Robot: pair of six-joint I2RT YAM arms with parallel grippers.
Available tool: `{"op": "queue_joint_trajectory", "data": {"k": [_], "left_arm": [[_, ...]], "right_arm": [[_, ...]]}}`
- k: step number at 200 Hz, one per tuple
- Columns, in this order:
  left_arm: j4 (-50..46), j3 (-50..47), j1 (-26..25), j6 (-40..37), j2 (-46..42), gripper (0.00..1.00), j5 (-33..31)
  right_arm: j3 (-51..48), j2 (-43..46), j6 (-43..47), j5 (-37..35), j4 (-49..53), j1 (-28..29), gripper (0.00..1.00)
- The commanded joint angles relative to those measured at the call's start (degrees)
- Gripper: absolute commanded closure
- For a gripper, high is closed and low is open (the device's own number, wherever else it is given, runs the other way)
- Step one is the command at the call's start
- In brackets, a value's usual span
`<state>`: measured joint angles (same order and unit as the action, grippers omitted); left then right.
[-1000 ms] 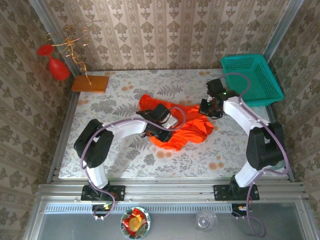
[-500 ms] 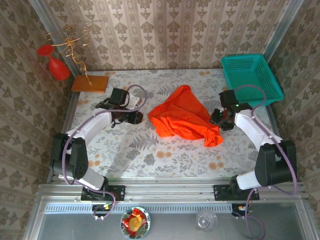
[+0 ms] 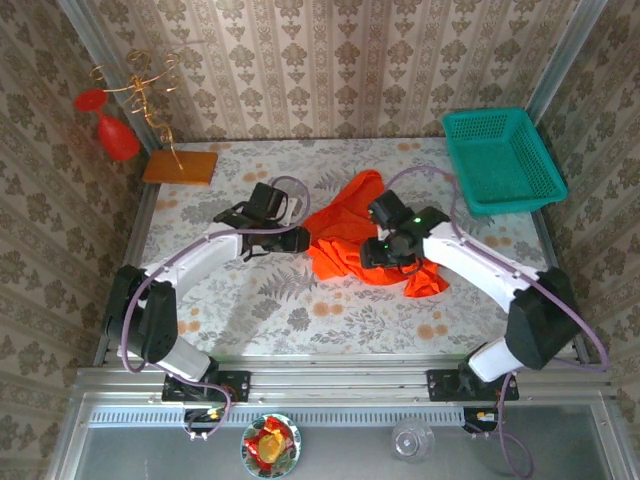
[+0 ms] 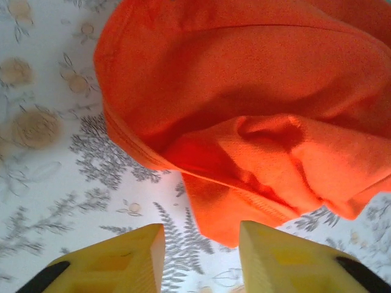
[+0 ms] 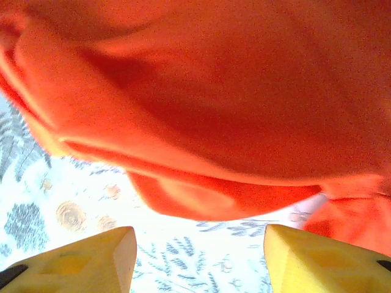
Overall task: Fold the inside-out t-shirt
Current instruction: Turn the T-shirt inside out at the center of the table, then flatten out the T-shirt at the center of the table.
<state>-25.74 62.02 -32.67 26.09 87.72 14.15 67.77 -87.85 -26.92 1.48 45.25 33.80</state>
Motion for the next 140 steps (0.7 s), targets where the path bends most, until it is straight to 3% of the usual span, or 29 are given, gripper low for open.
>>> {"op": "queue_joint_trajectory", "data": {"k": [1,30,67,115,140], "left_arm": [[-1.8,0.5,-2.0,19.1,1.3,0.56,-8.8],[-2.4,1.8,-6.2,29.2,2.3,0.5,-13.6],[-4.2,4.0,-7.9,35.9,6.0,0.49,-14.0],[-1.0,4.2,-8.0,36.8,9.1,0.47,-12.7],[-0.8,4.9,-7.3,36.8,10.4,0.5,-12.7]], "right_arm": [[2.2,-4.5,2.5,-0.5,2.2,1.7,0.41],[3.8,-8.9,1.9,-2.7,2.6,2.1,0.36],[4.1,-12.2,2.1,-2.7,2.3,2.2,0.35],[2.6,-13.5,2.0,-1.4,1.5,2.3,0.3],[2.4,-13.4,2.0,-1.5,1.7,2.4,0.38]]}}
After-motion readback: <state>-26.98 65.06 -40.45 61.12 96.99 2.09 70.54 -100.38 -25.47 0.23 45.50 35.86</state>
